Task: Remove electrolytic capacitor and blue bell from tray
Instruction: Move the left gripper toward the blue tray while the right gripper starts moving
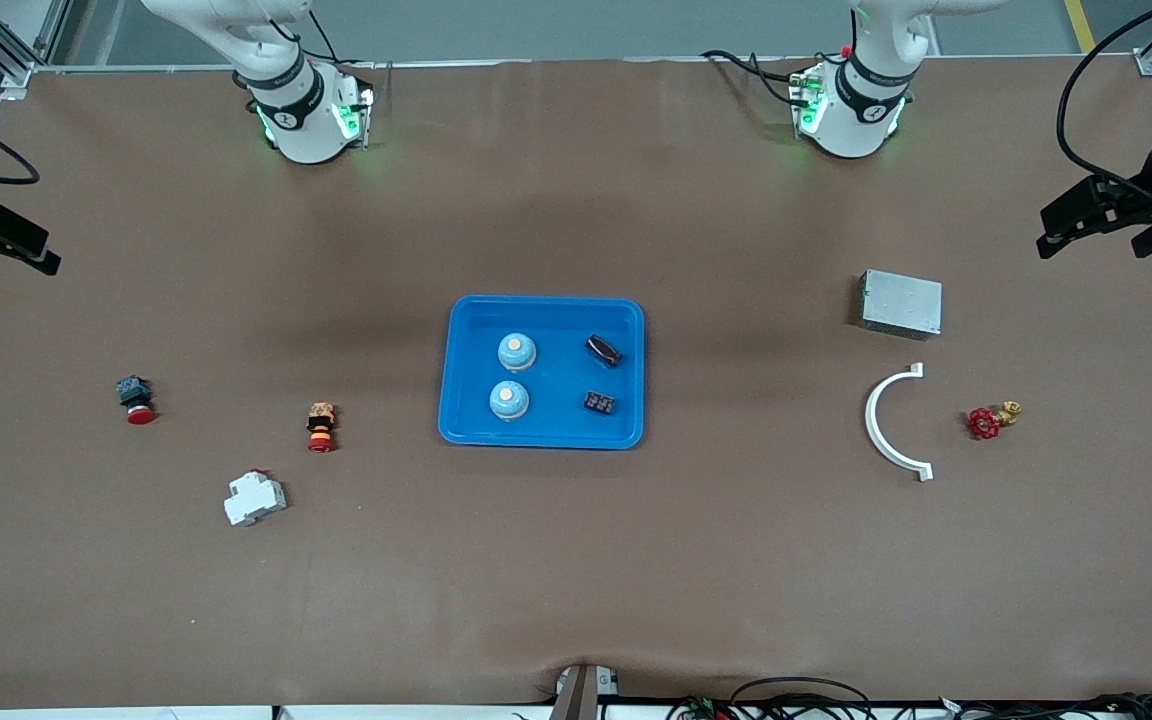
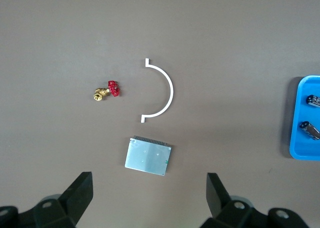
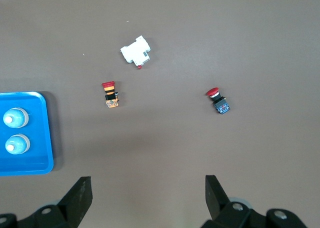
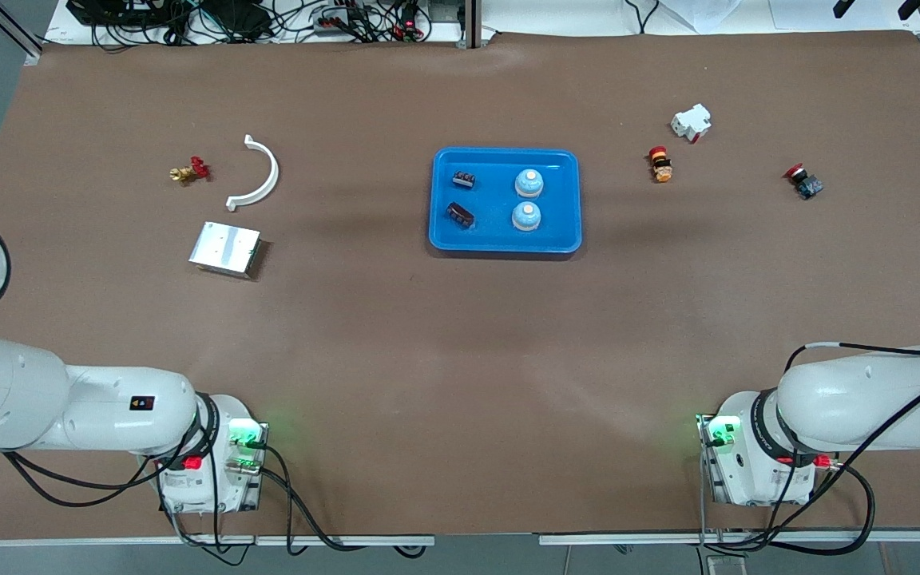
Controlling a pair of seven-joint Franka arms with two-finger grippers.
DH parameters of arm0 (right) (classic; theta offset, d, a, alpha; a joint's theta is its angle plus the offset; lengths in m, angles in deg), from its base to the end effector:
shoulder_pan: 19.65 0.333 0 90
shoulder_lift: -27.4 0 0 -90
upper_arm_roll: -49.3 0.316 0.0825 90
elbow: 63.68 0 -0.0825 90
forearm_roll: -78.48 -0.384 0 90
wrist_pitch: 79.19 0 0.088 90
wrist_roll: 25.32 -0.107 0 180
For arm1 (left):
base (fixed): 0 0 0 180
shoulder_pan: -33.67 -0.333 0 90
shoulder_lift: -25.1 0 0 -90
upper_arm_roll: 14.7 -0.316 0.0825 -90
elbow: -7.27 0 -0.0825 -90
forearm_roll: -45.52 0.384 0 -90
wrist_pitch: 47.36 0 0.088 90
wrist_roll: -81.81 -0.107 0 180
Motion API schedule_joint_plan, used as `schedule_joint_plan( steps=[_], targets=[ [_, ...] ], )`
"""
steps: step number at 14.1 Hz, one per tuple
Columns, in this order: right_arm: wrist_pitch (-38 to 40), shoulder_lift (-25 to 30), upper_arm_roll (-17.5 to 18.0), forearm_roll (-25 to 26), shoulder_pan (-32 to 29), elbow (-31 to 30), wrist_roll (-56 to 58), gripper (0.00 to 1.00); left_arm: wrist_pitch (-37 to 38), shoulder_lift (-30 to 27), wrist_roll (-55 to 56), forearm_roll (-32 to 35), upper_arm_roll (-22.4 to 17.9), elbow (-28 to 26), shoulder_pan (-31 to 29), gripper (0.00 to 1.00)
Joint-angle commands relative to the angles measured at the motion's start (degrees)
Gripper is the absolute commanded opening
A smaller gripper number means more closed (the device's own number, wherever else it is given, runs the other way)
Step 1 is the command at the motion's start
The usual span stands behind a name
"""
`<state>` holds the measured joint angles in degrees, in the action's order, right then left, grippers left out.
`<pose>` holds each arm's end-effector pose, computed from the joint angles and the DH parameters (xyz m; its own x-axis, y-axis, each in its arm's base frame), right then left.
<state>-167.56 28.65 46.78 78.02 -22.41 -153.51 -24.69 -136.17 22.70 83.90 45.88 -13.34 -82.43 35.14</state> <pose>0.5428 -0.0496 0.6354 0.9967 -0.0808 -0.0036 -0.0809 -0.9967 -0.0090 0.5390 -0.0263 0.6480 0.9996 -0.0128 0.0266 -0.0126 -0.9999 -0.0063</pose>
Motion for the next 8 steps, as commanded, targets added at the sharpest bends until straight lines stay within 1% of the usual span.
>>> schedule_joint_plan(
  steps=[1,6,8],
  targets=[
    [-0.85,1.82,0.32,0.64,-0.06,-1.94,0.17,1.00,1.09,0.29,-1.11,1.14,0.40,1.81,-0.15,1.00],
    [-1.11,1.65,0.32,0.55,-0.06,-2.02,0.25,1.00,1.09,1.87,-0.94,1.14,-0.13,2.25,-0.59,1.00],
    [-1.28,1.73,0.32,0.55,-0.06,-2.37,0.17,1.00,1.70,3.53,-0.59,-1.75,-0.04,1.82,-1.29,1.00]
  ],
)
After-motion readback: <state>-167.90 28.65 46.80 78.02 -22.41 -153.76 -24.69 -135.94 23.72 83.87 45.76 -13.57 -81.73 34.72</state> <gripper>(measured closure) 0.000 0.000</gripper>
